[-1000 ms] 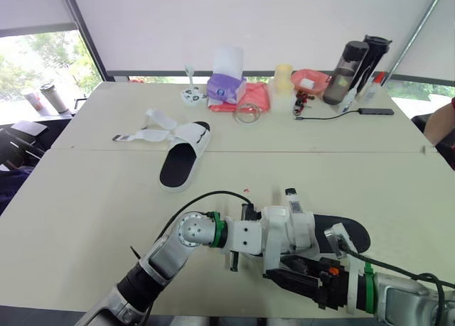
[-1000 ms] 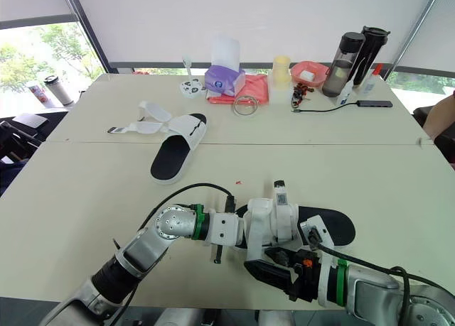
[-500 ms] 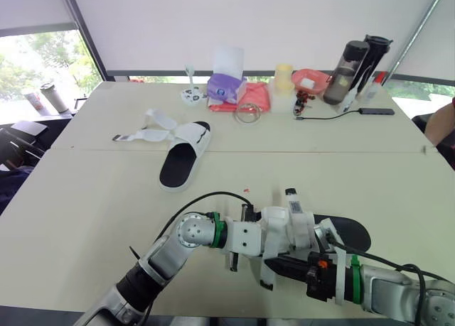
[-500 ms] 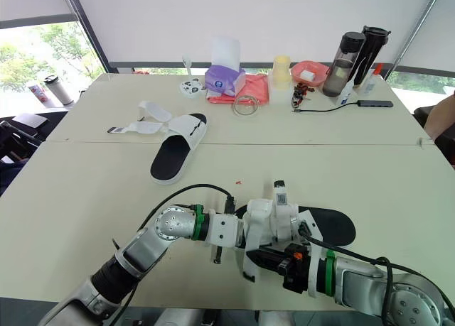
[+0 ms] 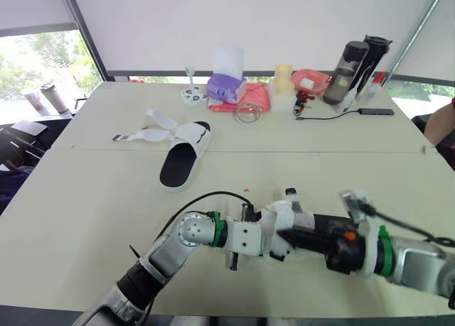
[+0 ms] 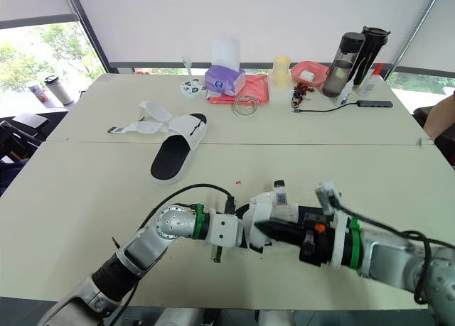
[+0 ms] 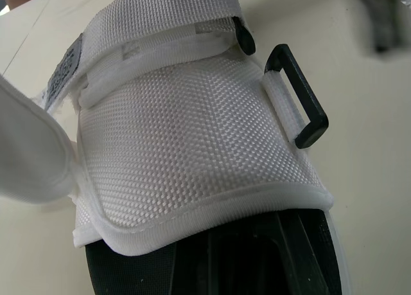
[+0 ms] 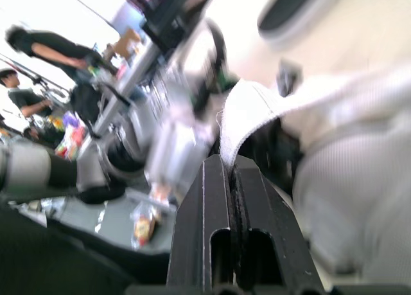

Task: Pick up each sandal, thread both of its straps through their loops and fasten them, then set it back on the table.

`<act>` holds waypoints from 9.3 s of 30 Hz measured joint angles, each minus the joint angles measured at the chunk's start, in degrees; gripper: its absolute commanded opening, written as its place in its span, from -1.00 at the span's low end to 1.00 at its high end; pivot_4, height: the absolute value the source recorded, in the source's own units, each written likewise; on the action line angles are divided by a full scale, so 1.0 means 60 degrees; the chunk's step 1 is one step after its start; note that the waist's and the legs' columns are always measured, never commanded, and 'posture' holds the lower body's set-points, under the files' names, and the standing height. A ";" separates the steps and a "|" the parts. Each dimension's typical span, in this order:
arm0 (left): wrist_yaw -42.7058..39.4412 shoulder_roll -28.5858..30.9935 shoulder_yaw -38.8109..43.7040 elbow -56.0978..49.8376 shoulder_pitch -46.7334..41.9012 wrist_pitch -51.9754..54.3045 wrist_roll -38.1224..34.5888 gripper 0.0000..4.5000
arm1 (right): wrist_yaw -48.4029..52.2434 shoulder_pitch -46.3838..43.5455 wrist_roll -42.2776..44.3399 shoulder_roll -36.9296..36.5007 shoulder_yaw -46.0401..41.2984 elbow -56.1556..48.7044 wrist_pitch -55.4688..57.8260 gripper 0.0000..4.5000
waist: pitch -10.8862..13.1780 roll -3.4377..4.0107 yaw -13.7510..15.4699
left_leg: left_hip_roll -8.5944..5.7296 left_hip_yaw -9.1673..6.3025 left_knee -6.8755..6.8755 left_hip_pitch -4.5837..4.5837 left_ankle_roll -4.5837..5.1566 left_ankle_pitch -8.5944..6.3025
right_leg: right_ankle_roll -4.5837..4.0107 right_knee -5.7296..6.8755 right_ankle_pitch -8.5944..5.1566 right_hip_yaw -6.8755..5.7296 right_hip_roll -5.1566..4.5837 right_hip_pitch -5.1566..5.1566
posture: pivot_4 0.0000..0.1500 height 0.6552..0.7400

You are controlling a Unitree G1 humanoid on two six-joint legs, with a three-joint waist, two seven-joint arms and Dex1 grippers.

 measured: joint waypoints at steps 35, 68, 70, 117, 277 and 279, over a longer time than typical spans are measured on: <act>0.0174 0.0043 -0.0081 -0.0071 0.0012 0.0008 0.0000 -1.00 | 0.2803 -0.2222 -0.3128 -0.0016 0.1462 0.2179 0.1579 -0.98 | -0.0005 0.0011 -0.0001 | -0.0001 0.0001 0.0002 -0.0048 0.0037 0.0007 | 0.0001 -0.0068 0.0045 -0.0013 0.0010 -0.0023 | 1.00 1.00; 0.0243 0.0060 -0.0107 -0.0057 0.0015 0.0039 0.0001 -1.00 | 0.2718 -0.2298 -0.2897 0.0280 0.1417 0.2107 0.2168 -0.98 | -0.0006 0.0012 -0.0003 | -0.0002 0.0001 0.0006 -0.0047 0.0039 0.0008 | 0.0002 -0.0065 0.0049 -0.0014 0.0012 -0.0023 | 1.00 1.00; 0.0247 0.0060 -0.0110 -0.0055 0.0015 0.0039 0.0002 -1.00 | 0.2739 -0.2296 -0.2962 0.0279 0.1427 0.2098 0.2148 -0.98 | -0.0006 0.0012 -0.0002 | -0.0002 0.0001 0.0007 -0.0047 0.0039 0.0008 | 0.0002 -0.0065 0.0049 -0.0014 0.0012 -0.0023 | 1.00 1.00; 0.0491 0.0040 -0.0256 0.0190 -0.0091 -0.0011 0.0003 -1.00 | 0.5209 -0.1469 -0.9030 -0.0505 0.3061 0.0342 -0.1762 -0.98 | -0.0038 -0.0029 -0.0007 | 0.0001 -0.0002 -0.0005 0.0024 0.0011 -0.0009 | 0.0008 -0.0073 0.0046 -0.0017 0.0014 0.0037 | 1.00 1.00; 0.0459 -0.0308 -0.0275 0.1096 -0.0625 -0.0571 0.0026 -1.00 | -0.1102 0.0786 0.0950 0.0464 0.1043 -0.0273 -0.1254 -0.14 | -0.0067 -0.0021 -0.0005 | 0.0013 0.0011 0.0014 -0.0086 0.0046 0.0008 | 0.0005 -0.0087 0.0051 -0.0034 -0.0007 -0.0030 | 1.00 1.00; 0.0493 -0.0321 -0.0282 0.1092 -0.0628 -0.0547 0.0030 -1.00 | -0.1120 0.0633 0.0942 0.0633 0.0987 -0.0270 -0.1398 0.28 | -0.0070 -0.0016 -0.0003 | 0.0013 0.0011 0.0013 -0.0080 0.0046 0.0008 | 0.0005 -0.0088 0.0051 -0.0034 -0.0006 -0.0024 | 1.00 1.00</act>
